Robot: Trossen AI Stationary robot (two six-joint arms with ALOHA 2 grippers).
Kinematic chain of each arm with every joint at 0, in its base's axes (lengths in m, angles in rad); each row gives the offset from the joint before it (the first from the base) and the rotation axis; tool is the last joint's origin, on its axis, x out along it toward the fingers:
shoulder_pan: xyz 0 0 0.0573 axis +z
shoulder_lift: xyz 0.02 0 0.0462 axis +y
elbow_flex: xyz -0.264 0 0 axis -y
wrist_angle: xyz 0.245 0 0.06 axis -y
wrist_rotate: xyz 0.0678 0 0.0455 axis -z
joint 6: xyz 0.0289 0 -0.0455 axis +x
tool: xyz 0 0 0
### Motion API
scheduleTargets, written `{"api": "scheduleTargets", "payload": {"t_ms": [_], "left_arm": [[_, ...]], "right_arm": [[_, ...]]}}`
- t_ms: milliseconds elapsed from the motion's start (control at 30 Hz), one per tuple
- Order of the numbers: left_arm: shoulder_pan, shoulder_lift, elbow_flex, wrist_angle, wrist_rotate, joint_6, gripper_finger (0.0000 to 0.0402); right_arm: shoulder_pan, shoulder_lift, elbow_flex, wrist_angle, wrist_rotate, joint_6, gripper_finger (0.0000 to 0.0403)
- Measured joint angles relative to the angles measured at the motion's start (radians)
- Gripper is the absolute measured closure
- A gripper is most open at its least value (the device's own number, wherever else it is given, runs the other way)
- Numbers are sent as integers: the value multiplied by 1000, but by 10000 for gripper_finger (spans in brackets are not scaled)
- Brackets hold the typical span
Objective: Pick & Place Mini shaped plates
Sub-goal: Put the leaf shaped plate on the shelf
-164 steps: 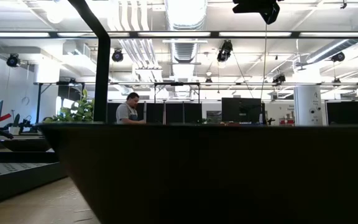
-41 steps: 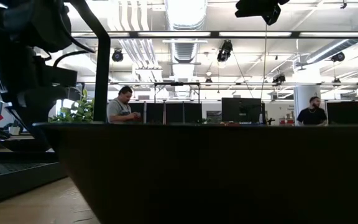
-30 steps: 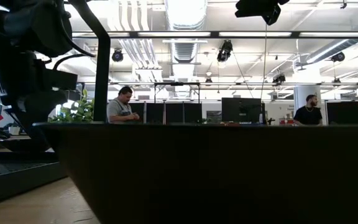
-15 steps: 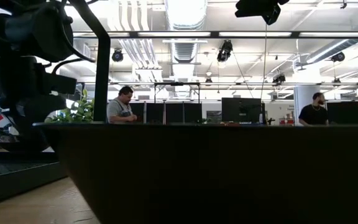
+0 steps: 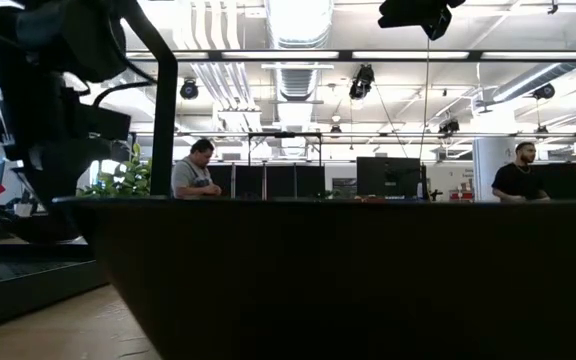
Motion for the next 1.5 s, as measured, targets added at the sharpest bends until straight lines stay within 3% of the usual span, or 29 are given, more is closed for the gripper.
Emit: {"api": "scheduleTargets", "payload": {"t_ms": [367, 1000, 1500], "left_arm": [[-42, 0, 61, -16, -9, 27, 401], [-271, 24, 166, -20, -18, 28, 402], [-429, 256, 423, -26, 17, 90, 401]], "right_arm": [[0, 0, 0, 0, 0, 0, 280], [0, 0, 0, 0, 0, 27, 280], [0, 0, 0, 0, -1, 72, 280]]}}
